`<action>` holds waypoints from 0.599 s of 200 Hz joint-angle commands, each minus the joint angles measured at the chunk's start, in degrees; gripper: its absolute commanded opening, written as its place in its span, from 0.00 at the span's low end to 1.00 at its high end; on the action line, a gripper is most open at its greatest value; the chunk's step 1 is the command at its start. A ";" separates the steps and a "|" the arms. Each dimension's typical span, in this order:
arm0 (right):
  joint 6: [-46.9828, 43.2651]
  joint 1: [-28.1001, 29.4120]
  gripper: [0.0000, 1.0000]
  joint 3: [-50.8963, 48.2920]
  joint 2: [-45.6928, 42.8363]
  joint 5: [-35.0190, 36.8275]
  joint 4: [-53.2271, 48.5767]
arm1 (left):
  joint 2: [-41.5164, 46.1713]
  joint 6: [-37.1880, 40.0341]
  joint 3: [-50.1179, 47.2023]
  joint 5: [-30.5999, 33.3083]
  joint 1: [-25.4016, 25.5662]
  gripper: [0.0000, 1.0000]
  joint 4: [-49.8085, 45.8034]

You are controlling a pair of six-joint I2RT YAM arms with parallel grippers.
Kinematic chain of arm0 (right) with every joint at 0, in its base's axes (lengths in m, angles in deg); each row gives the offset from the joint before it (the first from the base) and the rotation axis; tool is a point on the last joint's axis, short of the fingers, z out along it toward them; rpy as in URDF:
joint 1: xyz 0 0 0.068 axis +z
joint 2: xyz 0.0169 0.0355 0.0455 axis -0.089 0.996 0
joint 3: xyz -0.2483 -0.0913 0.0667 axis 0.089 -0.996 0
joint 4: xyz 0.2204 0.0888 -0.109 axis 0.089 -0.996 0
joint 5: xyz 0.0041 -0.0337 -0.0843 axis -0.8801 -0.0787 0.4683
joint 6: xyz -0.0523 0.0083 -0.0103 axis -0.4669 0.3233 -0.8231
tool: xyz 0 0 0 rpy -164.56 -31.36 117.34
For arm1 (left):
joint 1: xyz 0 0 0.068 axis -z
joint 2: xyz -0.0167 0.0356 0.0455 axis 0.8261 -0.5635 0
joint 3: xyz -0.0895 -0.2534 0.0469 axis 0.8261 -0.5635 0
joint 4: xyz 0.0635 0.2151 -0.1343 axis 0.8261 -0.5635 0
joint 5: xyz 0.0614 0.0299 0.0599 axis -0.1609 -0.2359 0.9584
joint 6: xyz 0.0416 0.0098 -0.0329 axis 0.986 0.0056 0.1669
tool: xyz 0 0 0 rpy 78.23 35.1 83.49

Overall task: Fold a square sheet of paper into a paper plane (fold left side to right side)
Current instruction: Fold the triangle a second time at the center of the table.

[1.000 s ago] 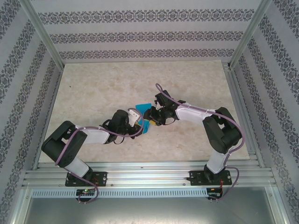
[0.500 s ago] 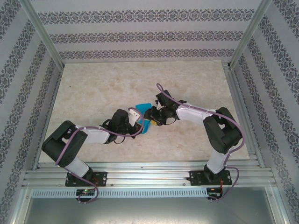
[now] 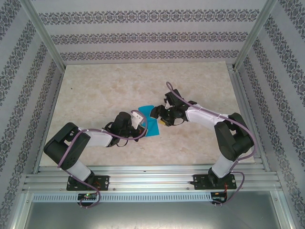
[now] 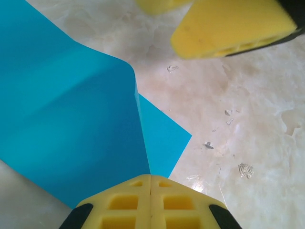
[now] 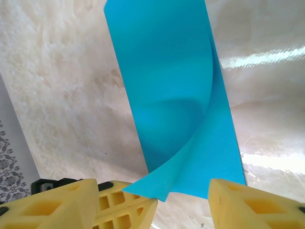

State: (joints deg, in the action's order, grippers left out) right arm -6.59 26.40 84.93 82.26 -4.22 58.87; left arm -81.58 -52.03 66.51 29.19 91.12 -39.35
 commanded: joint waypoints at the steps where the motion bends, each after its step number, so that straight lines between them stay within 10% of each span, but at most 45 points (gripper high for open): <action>1: -0.12 -0.22 0.63 -1.23 -0.79 0.01 0.77 | -0.42 -0.49 0.31 -0.47 0.62 0.00 3.24; 120: 10.51 1.97 0.64 -2.74 7.28 -3.99 16.89 | 0.05 -0.14 0.20 -1.36 0.63 0.00 2.63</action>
State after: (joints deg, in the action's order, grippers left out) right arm 0.78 27.53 82.61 88.09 -6.98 70.41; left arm -81.60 -52.00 66.51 29.15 91.12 -39.35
